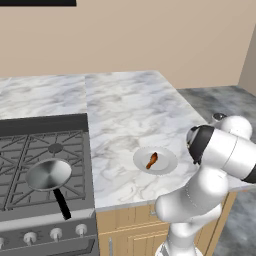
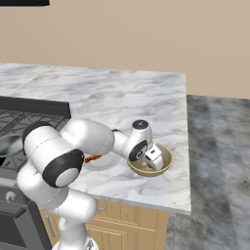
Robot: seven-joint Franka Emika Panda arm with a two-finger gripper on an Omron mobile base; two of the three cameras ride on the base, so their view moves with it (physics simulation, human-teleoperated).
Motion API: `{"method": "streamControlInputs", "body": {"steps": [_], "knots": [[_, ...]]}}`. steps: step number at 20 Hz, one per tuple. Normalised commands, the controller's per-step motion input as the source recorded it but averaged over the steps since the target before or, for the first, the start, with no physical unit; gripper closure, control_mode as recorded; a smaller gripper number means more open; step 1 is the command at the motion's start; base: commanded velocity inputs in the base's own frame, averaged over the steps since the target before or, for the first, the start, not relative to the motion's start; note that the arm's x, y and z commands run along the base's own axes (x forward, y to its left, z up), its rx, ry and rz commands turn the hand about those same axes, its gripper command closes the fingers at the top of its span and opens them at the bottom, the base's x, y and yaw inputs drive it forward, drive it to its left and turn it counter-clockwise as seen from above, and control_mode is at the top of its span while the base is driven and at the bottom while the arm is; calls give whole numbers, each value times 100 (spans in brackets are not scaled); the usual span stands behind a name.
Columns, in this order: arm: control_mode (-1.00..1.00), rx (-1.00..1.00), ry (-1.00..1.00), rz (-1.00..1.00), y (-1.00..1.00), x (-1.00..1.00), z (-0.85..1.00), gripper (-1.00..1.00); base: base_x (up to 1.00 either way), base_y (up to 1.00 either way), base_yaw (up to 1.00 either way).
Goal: Place the chicken drumstick on the plate and place the mushroom on the same plate.
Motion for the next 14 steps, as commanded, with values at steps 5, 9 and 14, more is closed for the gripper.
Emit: {"method": "streamControlInputs", "body": {"steps": [5, 9, 14], "knots": [[-100, 0, 3, 0, -5, 4, 0, -100, 0, 0, 0], [-100, 0, 0, 0, 0, 11, 0, -100, 0, 0, 0], [-100, 0, 0, 0, 0, 3, -2, -100, 0, 0, 0]]}}
